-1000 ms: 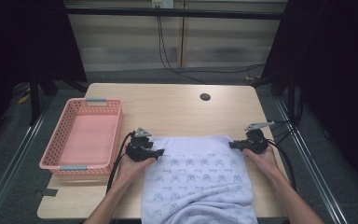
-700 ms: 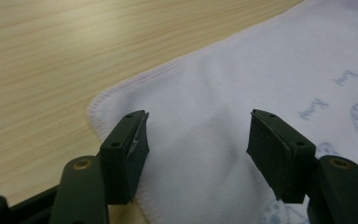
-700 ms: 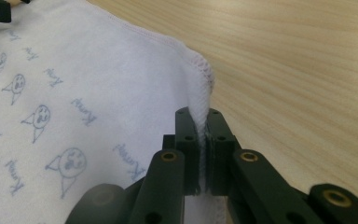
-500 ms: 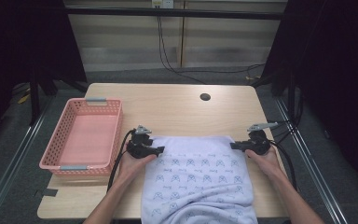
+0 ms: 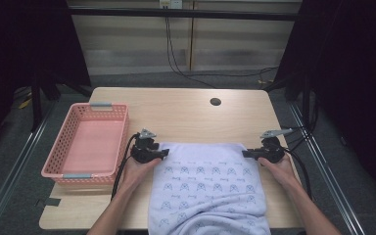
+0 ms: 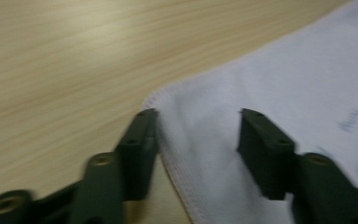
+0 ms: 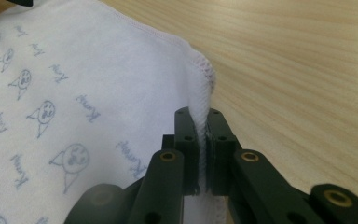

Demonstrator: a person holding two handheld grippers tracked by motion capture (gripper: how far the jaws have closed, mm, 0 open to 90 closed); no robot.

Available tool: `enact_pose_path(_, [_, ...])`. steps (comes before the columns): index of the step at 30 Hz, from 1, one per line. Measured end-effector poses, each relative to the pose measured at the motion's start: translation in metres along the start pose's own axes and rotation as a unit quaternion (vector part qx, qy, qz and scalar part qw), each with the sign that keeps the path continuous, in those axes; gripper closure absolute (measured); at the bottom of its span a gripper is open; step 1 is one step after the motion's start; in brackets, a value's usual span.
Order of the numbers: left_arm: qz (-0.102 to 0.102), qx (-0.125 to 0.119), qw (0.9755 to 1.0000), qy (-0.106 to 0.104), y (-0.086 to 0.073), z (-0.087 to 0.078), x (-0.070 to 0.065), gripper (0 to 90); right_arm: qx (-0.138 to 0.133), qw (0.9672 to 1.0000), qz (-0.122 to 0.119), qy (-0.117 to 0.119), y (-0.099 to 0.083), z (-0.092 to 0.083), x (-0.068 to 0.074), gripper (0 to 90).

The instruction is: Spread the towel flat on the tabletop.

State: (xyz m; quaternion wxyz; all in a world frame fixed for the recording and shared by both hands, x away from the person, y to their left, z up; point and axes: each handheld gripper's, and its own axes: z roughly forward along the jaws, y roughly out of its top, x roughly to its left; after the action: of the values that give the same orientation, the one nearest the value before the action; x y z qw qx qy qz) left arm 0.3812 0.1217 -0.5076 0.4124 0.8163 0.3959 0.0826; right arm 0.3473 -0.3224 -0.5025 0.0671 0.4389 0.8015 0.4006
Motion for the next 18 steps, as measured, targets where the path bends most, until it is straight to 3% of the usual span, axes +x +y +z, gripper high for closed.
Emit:
enact_pose_path(2, [0.000, 0.004, 0.9999, -0.011, 0.000, 0.000, -0.002, 55.4, 0.000, 1.0000, 0.004, 0.003, 0.000, -0.001, 0.000, 85.8])
enact_pose_path(3, [-0.001, 0.004, 0.9998, -0.022, 0.000, 0.001, -0.002, 63.5, -0.002, 1.0000, 0.004, 0.005, 0.000, -0.002, 0.000, 85.8])
enact_pose_path(7, [-0.004, 0.013, 0.9993, -0.036, -0.001, 0.000, -0.002, 78.0, -0.011, 0.9998, 0.001, 0.014, 0.001, -0.007, 0.002, 85.9])
enact_pose_path(9, [-0.004, 0.018, 0.9988, -0.044, -0.001, 0.000, -0.002, 83.6, -0.019, 0.9995, 0.012, 0.022, 0.001, -0.010, 0.002, 85.9])
enact_pose_path(15, [-0.002, -0.006, 0.9982, -0.059, 0.007, -0.013, -0.008, 86.4, -0.040, 0.9987, 0.016, 0.028, 0.003, -0.023, 0.004, 86.1])
enact_pose_path(18, [0.010, -0.038, 0.9975, -0.059, 0.017, -0.029, -0.013, 86.4, -0.057, 0.9976, 0.020, 0.032, 0.009, -0.036, 0.000, 86.1])
